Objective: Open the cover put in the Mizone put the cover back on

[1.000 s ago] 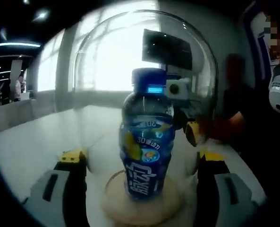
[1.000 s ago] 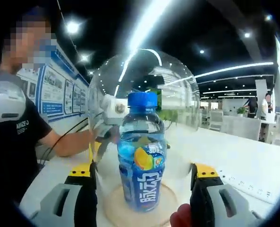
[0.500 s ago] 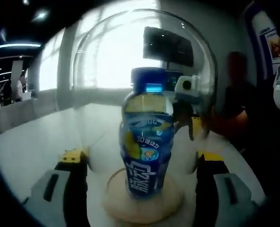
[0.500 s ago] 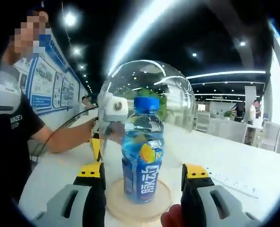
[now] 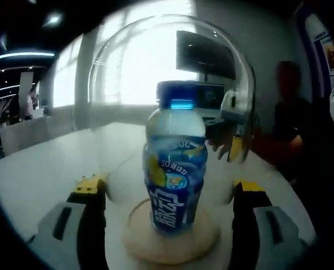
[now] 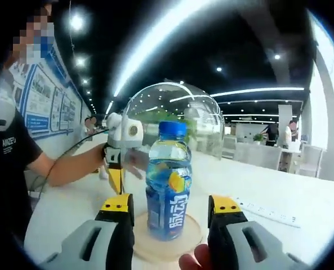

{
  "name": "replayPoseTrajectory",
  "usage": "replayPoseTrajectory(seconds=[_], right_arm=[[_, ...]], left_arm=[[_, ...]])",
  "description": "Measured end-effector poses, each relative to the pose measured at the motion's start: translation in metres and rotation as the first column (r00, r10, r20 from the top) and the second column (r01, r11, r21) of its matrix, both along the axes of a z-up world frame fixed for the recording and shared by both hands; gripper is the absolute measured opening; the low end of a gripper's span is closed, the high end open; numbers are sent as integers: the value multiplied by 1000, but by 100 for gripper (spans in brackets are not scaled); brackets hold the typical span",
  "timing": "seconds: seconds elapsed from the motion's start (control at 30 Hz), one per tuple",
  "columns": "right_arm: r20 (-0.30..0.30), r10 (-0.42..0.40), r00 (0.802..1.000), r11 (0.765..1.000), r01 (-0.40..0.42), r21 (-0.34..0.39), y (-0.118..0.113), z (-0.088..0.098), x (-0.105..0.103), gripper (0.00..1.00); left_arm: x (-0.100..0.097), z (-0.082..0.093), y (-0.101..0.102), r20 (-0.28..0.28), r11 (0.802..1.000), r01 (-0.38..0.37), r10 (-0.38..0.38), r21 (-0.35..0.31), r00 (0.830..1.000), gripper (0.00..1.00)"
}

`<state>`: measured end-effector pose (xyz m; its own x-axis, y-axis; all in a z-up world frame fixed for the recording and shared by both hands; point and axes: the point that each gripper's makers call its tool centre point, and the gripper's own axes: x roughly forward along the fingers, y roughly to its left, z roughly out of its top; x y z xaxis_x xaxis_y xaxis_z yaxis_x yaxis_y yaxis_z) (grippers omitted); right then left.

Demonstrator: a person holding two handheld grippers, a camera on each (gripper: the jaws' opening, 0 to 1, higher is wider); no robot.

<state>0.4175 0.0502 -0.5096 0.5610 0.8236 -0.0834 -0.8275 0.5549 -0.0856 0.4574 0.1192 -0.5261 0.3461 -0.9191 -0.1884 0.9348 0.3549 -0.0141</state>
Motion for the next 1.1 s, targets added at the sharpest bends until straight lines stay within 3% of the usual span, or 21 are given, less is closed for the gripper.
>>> replayPoseTrajectory(seconds=[0.4, 0.63, 0.93, 1.1], right_arm=[[27, -14, 1000, 1000, 14, 15, 2, 9, -5, 40], [23, -29, 999, 999, 29, 26, -7, 6, -9, 40], [46, -81, 996, 996, 80, 33, -18, 3, -24, 40], [95, -106, 990, 994, 105, 15, -21, 6, -34, 38]], left_arm=[[-5, 1, 8, 2, 997, -77, 77, 30, 997, 72], [-14, 3, 15, 27, 994, -109, 109, 7, 994, 67], [-32, 19, 41, 57, 985, -171, 173, -27, 983, 46], [-36, 14, 57, 69, 975, -219, 220, -22, 973, 37]])
